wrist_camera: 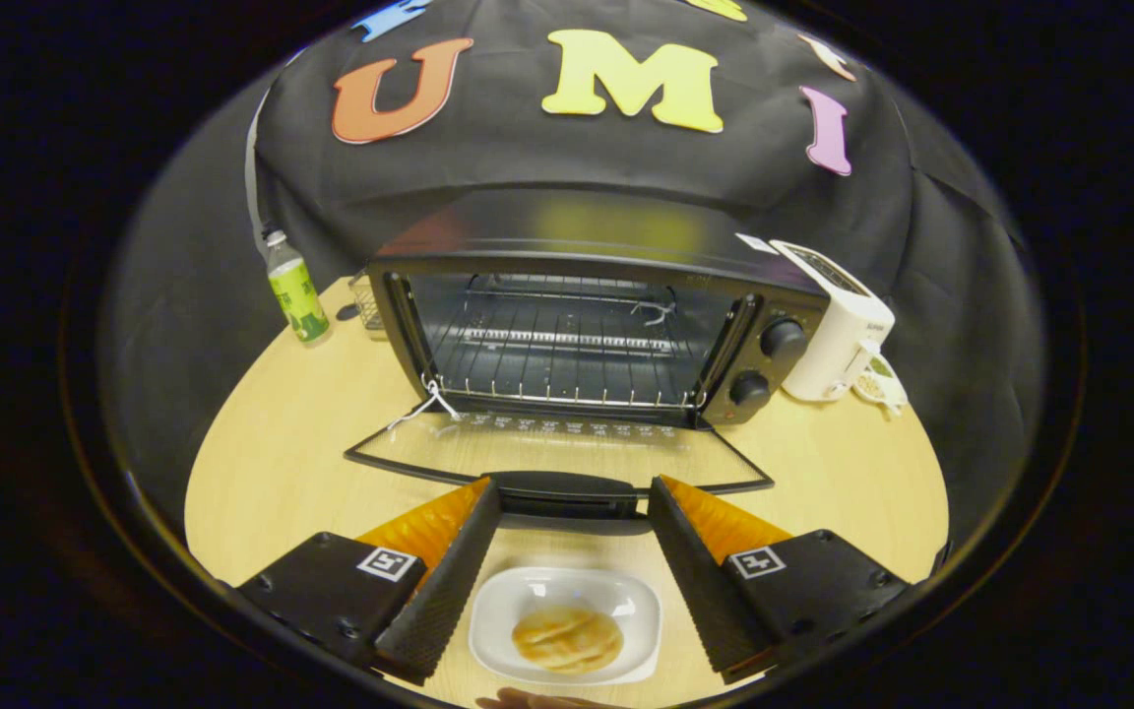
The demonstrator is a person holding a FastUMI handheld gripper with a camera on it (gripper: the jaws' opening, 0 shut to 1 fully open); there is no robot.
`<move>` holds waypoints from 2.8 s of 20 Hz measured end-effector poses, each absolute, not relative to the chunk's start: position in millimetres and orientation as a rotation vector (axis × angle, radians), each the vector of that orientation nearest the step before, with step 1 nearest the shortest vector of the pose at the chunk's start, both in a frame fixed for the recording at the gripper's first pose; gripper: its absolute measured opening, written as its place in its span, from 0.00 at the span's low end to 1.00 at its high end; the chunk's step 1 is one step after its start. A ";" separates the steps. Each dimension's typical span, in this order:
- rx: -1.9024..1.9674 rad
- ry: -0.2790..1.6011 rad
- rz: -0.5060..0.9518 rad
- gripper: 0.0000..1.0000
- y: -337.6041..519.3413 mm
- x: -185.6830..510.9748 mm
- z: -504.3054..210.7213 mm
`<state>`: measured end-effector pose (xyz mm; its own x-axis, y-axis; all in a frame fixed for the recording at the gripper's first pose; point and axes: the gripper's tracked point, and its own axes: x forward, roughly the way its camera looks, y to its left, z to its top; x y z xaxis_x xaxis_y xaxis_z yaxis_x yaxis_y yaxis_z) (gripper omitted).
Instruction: Open the toaster oven, put the food inside, and close the toaster oven door.
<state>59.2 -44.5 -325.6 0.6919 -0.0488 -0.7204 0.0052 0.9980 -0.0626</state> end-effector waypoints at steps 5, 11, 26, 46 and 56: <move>-0.022 0.919 -0.046 1.00 -46.9 47.7 -360.3; -0.070 0.991 -0.018 1.00 -45.6 43.1 -385.1; -0.091 1.060 0.036 1.00 -36.0 -52.2 -357.7; 0.153 0.602 0.013 0.98 -44.0 -55.9 -399.8; 0.188 0.542 -0.009 0.92 -42.7 -61.1 -403.4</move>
